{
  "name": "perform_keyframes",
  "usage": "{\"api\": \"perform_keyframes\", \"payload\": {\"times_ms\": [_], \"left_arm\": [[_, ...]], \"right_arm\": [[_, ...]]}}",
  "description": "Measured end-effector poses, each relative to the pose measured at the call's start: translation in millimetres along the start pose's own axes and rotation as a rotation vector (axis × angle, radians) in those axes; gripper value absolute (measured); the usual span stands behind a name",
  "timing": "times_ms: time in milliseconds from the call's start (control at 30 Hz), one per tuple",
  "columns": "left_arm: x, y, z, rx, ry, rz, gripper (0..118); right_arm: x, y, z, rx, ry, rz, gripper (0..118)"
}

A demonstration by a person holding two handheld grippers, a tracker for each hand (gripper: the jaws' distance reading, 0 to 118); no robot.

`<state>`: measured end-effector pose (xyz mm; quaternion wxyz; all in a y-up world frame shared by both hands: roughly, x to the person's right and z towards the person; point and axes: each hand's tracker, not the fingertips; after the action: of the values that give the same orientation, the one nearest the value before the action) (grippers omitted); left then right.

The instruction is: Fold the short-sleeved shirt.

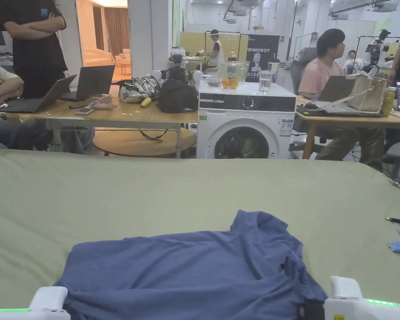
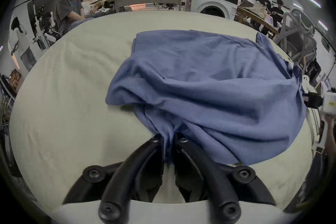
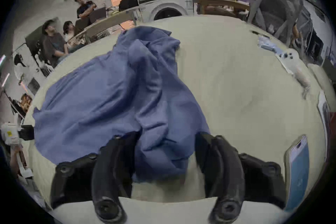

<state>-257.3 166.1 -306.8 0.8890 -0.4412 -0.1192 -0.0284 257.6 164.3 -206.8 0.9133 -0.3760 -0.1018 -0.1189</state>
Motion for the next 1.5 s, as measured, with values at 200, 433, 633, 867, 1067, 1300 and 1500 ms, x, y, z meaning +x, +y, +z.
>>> {"api": "perform_keyframes", "payload": {"times_ms": [200, 433, 633, 867, 1067, 1300, 1500], "left_arm": [[-11, -4, 29, 0.104, -0.066, 0.061, 4], [-32, -34, 125, 0.215, -0.121, 0.059, 4], [-55, -95, 156, 0.144, -0.159, 0.060, 4], [-58, -141, 146, 0.065, -0.158, 0.065, 13], [-58, -139, 165, 0.166, -0.217, 0.146, 88], [-5, -97, 220, 0.531, -0.101, 0.012, 88], [34, -72, 227, 0.644, -0.125, -0.057, 29]], "right_arm": [[-17, 4, 18, 0.023, -0.065, 0.003, 12], [-21, -17, 98, 0.124, -0.111, 0.010, 11], [6, -74, 145, 0.109, -0.111, -0.109, 11], [7, -125, 157, 0.069, -0.105, -0.086, 11], [12, -120, 160, 0.089, -0.116, -0.071, 62], [-22, -90, 200, 0.329, 0.088, 0.032, 62], [-61, -70, 198, 0.388, 0.158, 0.147, 39]]}}
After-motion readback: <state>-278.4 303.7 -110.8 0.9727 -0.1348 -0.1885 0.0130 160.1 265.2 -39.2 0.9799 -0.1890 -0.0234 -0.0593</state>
